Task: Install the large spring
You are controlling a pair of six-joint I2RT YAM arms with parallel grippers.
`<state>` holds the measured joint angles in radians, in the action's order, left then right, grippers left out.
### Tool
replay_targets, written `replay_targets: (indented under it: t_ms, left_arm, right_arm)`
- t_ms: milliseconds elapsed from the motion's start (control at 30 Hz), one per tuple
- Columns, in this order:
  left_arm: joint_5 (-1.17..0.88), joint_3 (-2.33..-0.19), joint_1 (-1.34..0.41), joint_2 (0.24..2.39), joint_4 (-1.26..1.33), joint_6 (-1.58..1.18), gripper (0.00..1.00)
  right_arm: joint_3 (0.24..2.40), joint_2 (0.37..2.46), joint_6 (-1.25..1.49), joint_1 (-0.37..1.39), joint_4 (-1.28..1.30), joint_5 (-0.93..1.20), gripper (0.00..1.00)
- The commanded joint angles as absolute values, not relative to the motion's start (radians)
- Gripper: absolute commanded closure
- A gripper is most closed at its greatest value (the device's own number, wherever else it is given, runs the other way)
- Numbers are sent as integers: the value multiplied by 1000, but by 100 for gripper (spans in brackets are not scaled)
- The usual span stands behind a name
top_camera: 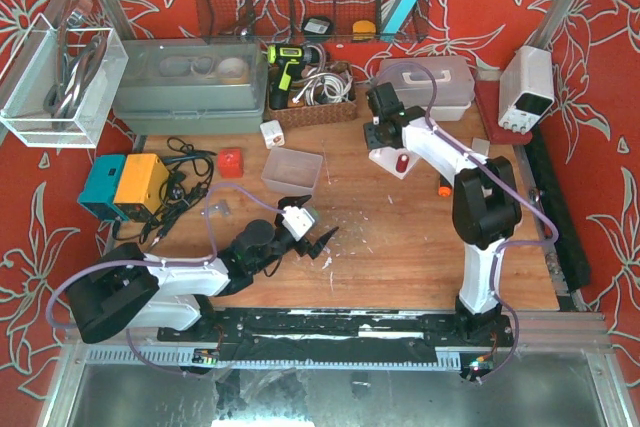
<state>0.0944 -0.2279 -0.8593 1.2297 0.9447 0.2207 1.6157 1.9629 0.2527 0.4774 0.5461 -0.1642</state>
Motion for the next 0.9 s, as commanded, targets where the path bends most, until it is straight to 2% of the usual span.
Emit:
replay_targets:
  t_ms: [0,233,567,867]
  left_arm:
    - [93,-222,-865,1214,976,232,0]
    - [91,-219,-865,1206,978,235,0]
    - [86,-218,-867,1203,976,235,0]
    - [94,-218,-867,1197,970,245,0]
  right_arm:
    - [1658,2001,254,463,543,-179,91]
    - [1673,2042,262,456,536,-168,85]
    - [1700,2065,276,449,553,-172,56]
    - [1693,1997,286,445,586,-185,45]
